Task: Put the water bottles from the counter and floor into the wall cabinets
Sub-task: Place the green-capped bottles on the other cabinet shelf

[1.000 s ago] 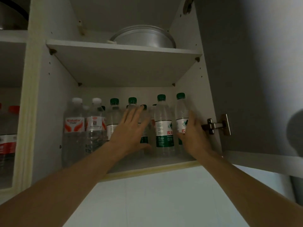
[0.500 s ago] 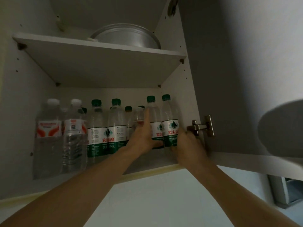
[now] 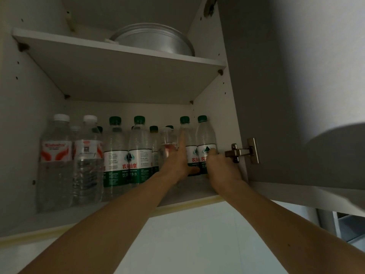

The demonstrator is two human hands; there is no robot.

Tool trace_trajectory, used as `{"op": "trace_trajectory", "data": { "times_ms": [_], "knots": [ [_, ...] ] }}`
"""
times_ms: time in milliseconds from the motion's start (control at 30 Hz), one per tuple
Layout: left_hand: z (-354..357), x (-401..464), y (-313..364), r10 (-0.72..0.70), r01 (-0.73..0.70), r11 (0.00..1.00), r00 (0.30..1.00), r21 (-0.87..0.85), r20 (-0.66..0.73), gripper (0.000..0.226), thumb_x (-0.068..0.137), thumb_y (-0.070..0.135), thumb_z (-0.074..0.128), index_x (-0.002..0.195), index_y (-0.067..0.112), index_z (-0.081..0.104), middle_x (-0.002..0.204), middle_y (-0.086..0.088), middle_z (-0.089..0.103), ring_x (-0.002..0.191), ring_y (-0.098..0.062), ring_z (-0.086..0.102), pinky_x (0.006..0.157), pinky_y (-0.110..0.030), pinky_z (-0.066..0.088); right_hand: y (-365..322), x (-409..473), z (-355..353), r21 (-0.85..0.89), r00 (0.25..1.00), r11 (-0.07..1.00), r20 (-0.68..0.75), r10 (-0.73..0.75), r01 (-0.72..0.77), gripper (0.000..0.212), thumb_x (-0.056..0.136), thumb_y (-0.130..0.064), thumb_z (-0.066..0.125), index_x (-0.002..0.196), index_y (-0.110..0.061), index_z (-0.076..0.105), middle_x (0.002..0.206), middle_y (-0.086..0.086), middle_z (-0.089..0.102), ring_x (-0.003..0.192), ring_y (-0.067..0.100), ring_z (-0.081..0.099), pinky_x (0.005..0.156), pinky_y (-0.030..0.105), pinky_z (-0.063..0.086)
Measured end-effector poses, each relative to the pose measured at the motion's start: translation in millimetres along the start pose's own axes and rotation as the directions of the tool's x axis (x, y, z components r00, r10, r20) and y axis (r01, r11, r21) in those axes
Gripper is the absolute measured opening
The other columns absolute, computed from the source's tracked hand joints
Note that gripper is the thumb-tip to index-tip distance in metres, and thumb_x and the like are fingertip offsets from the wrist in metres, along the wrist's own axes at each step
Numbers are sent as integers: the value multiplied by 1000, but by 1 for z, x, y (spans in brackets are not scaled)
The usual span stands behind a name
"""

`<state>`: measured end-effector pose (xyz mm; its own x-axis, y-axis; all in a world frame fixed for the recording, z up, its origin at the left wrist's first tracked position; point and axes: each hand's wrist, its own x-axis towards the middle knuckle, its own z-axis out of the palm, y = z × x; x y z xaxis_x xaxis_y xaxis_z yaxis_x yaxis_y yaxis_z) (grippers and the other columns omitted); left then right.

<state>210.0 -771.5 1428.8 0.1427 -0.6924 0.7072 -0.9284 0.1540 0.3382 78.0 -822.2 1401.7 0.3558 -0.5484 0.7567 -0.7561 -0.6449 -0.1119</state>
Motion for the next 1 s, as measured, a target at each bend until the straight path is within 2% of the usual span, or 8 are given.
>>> {"op": "trace_trajectory", "data": {
  "times_ms": [100, 167, 333, 433, 533, 633, 800, 1000],
  "knots": [
    [-3, 0, 0, -28, 27, 998, 1000, 55, 14, 132, 79, 19, 84, 152, 34, -25, 151, -18, 40, 127, -26, 50, 99, -30, 41, 2, 0, 2, 53, 1000, 998, 4, 12, -12, 47, 90, -2, 65, 131, -3, 41, 122, 20, 63, 110, 37, 63, 81, 40, 54],
    [-10, -1, 1, -12, 8, 993, 999, 115, 34, 131, 78, 23, 85, 154, 31, -22, 145, -15, 48, 120, -23, 56, 96, -31, 45, 5, -3, 4, 118, 1000, 993, -16, 23, -21, 47, 90, -2, 67, 129, -6, 43, 119, 18, 64, 106, 33, 64, 82, 40, 57],
    [-57, 18, 11, 194, -126, 872, 976, 473, -96, 55, 91, 34, 71, 137, 12, 52, 115, -11, 65, 81, -11, 58, 62, -14, 45, 9, -9, 6, 325, 995, 942, -29, 100, -86, 38, 93, -14, 66, 126, -11, 47, 115, 14, 65, 99, 30, 66, 81, 44, 59],
    [-90, 48, 18, 241, -116, 757, 964, 643, -110, 46, 96, 33, 65, 133, 7, 57, 125, -15, 59, 104, -24, 59, 84, -32, 51, 8, -13, 6, 367, 992, 925, -27, 121, -103, 38, 95, -25, 65, 128, -12, 50, 117, 12, 64, 100, 26, 66, 82, 42, 59],
    [-109, 76, 24, 105, -121, 616, 992, 778, 71, 47, 96, 33, 64, 137, 14, 53, 137, -10, 55, 122, -26, 53, 100, -38, 46, 9, -20, 7, 396, 987, 914, -89, 135, -90, 37, 95, -39, 63, 123, -16, 55, 114, 8, 66, 97, 23, 67, 79, 39, 60],
    [-116, 102, 20, -132, -96, 526, 972, 845, 193, 50, 95, 36, 65, 141, 19, 51, 135, -6, 57, 115, -23, 57, 94, -34, 48, 12, -23, 9, 477, 986, 877, -109, 124, -58, 41, 94, -46, 63, 125, -20, 56, 116, 1, 66, 99, 18, 67, 79, 38, 60],
    [-115, 129, 9, -345, 51, 681, 902, 731, 259, 49, 94, 32, 69, 140, 23, 54, 122, -6, 62, 94, -18, 66, 72, -28, 57, 15, -19, 12, 549, 994, 836, -76, 78, -23, 50, 91, -47, 66, 132, -22, 53, 125, -1, 63, 107, 17, 65, 86, 40, 59],
    [-118, 137, 15, -303, 31, 707, 916, 707, 262, 22, 92, 15, 70, 114, 17, 72, 96, -6, 67, 75, -22, 71, 65, -31, 61, 17, -18, 13, 559, 995, 829, -69, 78, -26, 46, 91, -47, 66, 128, -21, 55, 121, 1, 63, 104, 18, 65, 84, 42, 59]
  ]
}}
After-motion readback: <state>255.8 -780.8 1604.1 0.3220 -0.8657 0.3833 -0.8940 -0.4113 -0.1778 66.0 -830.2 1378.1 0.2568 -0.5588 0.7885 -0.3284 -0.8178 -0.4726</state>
